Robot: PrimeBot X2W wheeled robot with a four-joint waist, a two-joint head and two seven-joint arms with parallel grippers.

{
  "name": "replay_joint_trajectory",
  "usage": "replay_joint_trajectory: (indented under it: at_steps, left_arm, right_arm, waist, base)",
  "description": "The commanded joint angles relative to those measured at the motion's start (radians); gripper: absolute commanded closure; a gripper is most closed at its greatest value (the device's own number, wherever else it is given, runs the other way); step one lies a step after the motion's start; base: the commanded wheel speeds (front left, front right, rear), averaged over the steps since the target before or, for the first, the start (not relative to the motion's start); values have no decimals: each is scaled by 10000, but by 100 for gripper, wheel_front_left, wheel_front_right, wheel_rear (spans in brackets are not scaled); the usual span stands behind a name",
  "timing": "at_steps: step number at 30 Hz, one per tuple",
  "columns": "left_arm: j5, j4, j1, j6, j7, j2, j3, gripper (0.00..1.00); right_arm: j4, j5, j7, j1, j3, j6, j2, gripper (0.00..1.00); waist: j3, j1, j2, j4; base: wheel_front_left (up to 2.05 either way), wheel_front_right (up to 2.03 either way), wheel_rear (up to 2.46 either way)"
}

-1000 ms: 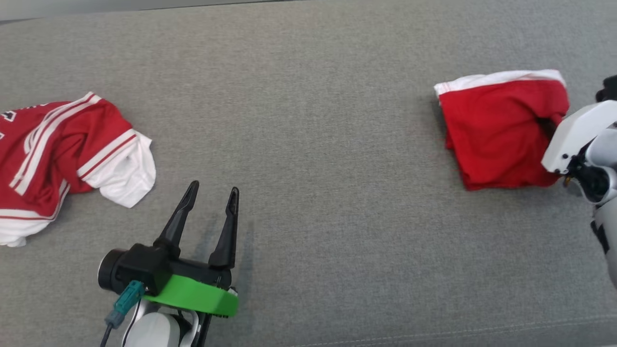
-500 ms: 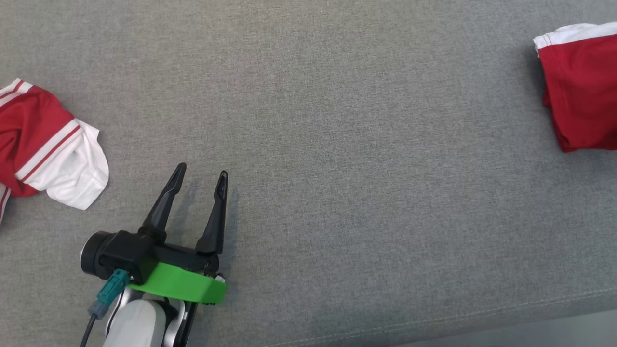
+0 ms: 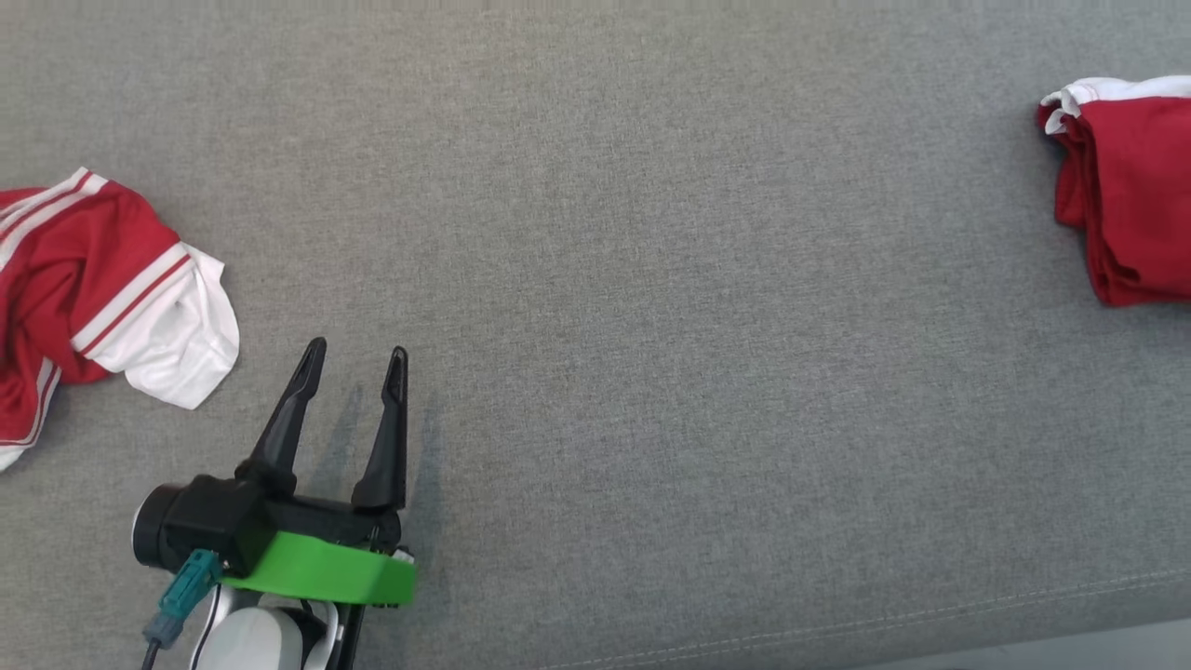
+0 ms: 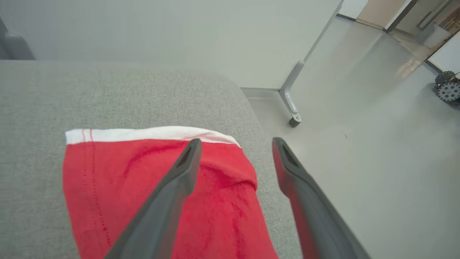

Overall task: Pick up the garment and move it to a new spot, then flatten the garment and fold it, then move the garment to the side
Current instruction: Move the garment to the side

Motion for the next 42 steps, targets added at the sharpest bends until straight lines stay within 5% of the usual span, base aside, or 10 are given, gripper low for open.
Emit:
replay_joint_trajectory:
  at_steps: [1,7,14,24,34,42]
  left_arm:
    - [-96,16,233,30,-1,-74,100,0]
    - [-307,28,1036,103,-1,-356,695,0]
    - [-311,703,1832,51,-1,-451,938,0]
    - [-129,2028,2181,-2,-1,-62,1076,0]
    - [-46,2609,2303,-64,-1,-139,1498,0]
    - [70,2537,2335,-91,-1,-260,1517,0]
  right_arm:
    - [-204,-116,-491,250,-47,-16,54,0]
    - [-1745,-168,-1503,1381,245,-16,417,0]
    - [-4958,667,-1779,4336,344,-18,1017,0]
    - [-8385,-324,-1911,9148,-827,-13,3434,0]
    - [-9063,-1218,-1914,10718,-521,-18,4543,0]
    - [-8937,-1438,-1916,10858,-946,-18,4787,0]
  waist:
    - [-616,-1,0,36]
    - [-1818,-1,0,224]
    - [-3033,-1,0,801]
    - [-3970,-1,0,1610]
    - [-4330,-1,0,1565]
    - [-4363,-1,0,1406]
  base:
    - [0,0,0]
    - [0,0,0]
    - [0,0,0]
    - [0,0,0]
    - [0,0,0]
    - [0,0,0]
